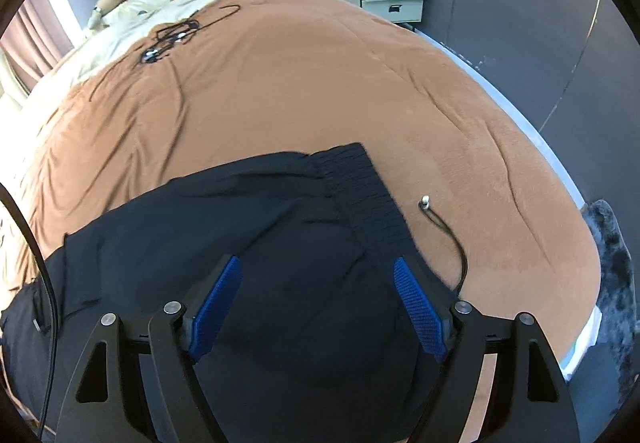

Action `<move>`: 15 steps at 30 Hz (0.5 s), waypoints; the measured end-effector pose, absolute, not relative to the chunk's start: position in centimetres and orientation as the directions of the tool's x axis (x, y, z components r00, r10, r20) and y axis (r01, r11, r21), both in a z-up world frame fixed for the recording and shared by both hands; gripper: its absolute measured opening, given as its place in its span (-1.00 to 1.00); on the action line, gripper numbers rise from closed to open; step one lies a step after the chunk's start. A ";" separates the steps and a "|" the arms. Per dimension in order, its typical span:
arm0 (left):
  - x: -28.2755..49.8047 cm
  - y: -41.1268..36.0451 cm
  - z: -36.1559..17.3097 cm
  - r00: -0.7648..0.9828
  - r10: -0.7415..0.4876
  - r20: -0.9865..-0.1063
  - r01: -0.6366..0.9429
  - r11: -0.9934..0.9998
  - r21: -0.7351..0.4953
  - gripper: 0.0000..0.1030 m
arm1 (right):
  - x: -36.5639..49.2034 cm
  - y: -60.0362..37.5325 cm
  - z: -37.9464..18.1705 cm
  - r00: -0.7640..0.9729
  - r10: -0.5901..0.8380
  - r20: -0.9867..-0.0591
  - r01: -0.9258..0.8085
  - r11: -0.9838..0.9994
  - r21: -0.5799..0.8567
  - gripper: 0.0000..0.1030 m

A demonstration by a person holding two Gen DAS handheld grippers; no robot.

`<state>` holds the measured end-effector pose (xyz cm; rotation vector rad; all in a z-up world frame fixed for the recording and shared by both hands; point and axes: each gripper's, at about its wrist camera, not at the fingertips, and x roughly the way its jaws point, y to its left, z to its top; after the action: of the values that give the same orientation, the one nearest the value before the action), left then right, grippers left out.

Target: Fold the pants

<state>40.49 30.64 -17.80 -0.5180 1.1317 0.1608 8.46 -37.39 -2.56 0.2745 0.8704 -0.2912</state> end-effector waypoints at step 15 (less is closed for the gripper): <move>43.7 29.3 -18.4 0.406 -0.152 -0.901 -0.269 0.922 -0.277 -0.21 | 18.5 -39.7 -6.2 0.456 -0.200 -0.867 0.317 0.947 -0.052 0.52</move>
<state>43.68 29.27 -18.44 -0.4131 1.1603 0.0762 18.50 -39.74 -6.16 0.1232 1.0503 -0.3192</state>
